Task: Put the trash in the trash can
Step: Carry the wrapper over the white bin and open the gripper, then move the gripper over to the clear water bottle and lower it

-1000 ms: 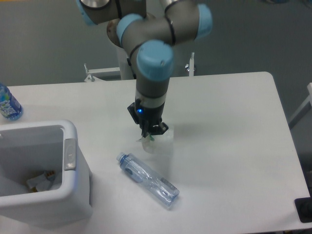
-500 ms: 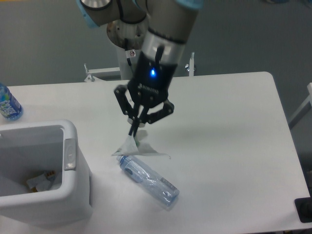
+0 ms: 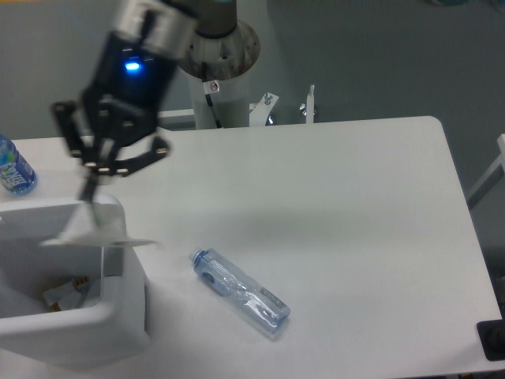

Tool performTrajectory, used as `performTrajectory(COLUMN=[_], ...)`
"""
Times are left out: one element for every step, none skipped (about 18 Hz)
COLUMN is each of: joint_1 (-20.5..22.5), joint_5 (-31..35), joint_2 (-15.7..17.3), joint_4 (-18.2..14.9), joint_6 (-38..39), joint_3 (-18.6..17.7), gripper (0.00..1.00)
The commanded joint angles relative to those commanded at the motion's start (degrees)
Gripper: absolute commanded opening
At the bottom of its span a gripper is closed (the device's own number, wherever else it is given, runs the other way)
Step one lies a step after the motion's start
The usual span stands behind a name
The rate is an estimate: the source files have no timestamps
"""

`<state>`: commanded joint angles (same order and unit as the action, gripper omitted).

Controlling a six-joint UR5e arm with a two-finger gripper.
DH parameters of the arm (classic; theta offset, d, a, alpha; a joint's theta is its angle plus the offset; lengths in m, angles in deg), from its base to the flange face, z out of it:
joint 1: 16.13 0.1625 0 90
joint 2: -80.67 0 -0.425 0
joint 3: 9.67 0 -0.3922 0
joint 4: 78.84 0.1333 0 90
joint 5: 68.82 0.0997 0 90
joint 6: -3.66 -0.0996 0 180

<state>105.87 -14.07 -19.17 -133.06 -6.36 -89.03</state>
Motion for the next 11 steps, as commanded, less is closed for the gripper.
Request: performTrajectory(joint_1=[-0.27, -0.27, -0.45, -0.36, -0.36, -0.1, 0.51, 2.26, 4.8, 7.09, 9.72], joint_5=[0.0, 0.0, 0.0, 0.0, 0.0, 0.0, 0.17, 0.52, 0.61, 0.96, 1.58], joint_2=[-0.27, -0.62, -0.8, -0.71, -0.71, -0.88, -0.89, -0.97, -1.23, -1.76, -1.94], joint_4=[0.26, 1.13, 1.4, 1.32, 1.41, 1.32, 1.32, 1.14, 0.97, 0.88, 0.79], joint_6=[-0.44, -0.44, 0.43, 1.48, 3.49, 5.25, 6.49, 7.81, 9.91, 12.36, 14.39], joint_3=[0.09, 0.09, 0.26, 0.26, 0.26, 0.26, 0.09, -0.17, -0.78, -1.57, -2.37], gripper=[0.63, 1.0, 1.0, 1.0, 1.0, 1.0, 1.0, 1.0, 1.0, 1.0, 1.0])
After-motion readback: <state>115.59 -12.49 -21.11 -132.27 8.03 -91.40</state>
